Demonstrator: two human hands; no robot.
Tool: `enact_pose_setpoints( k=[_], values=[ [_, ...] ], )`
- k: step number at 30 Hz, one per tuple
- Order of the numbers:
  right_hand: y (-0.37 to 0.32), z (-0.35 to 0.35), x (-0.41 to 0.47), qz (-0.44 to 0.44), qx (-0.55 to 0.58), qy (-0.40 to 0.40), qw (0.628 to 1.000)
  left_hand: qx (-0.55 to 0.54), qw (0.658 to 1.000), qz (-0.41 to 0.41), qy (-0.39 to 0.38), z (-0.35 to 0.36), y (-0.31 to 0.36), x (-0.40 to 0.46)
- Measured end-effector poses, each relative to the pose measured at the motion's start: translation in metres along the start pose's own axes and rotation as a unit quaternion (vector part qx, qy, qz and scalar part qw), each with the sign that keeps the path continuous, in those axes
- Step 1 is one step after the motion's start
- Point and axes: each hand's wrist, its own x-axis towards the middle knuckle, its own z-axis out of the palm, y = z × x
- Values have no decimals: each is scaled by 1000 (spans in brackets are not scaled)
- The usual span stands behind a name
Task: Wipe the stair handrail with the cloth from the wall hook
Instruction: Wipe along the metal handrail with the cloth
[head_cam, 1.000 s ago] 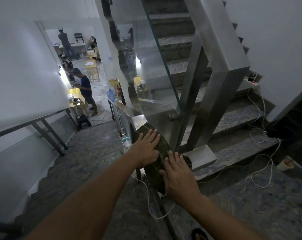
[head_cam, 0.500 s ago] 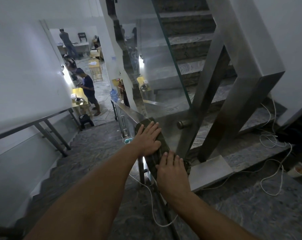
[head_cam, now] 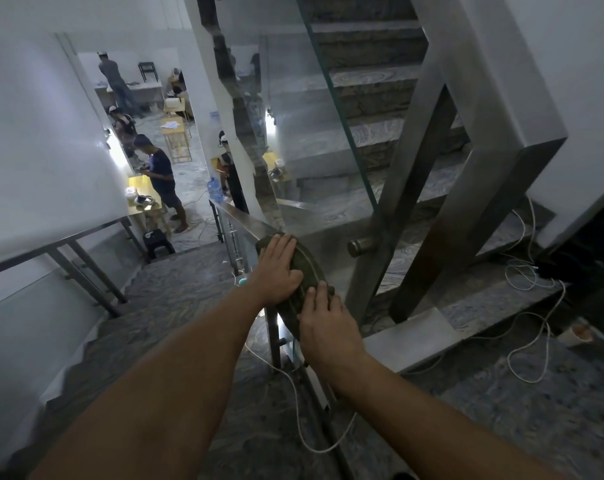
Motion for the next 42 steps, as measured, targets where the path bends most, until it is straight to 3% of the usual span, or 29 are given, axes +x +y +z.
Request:
enact_pose_setpoints(
  k=[3, 13, 20, 29, 34, 42],
  values=[
    [0, -2, -11, -10, -22, -20, 999, -45, 999, -21, 0, 3, 4, -14],
    [2, 0, -77, -21, -95, -47, 994, -6, 999, -38, -34, 22, 29, -65],
    [16, 21, -113, -9, -95, -1, 995, -1, 999, -20, -27, 38, 42, -97],
    [87, 23, -130, -14, -115, 65, 991, 58, 998, -2, -25, 51, 70, -140],
    [126, 11, -119, 34, -78, 9, 996, 116, 993, 6, -11, 68, 117, -157],
    [161, -9, -102, 53, -20, 11, 998, 250, 968, 8, 16, 95, 171, -144]
  ],
)
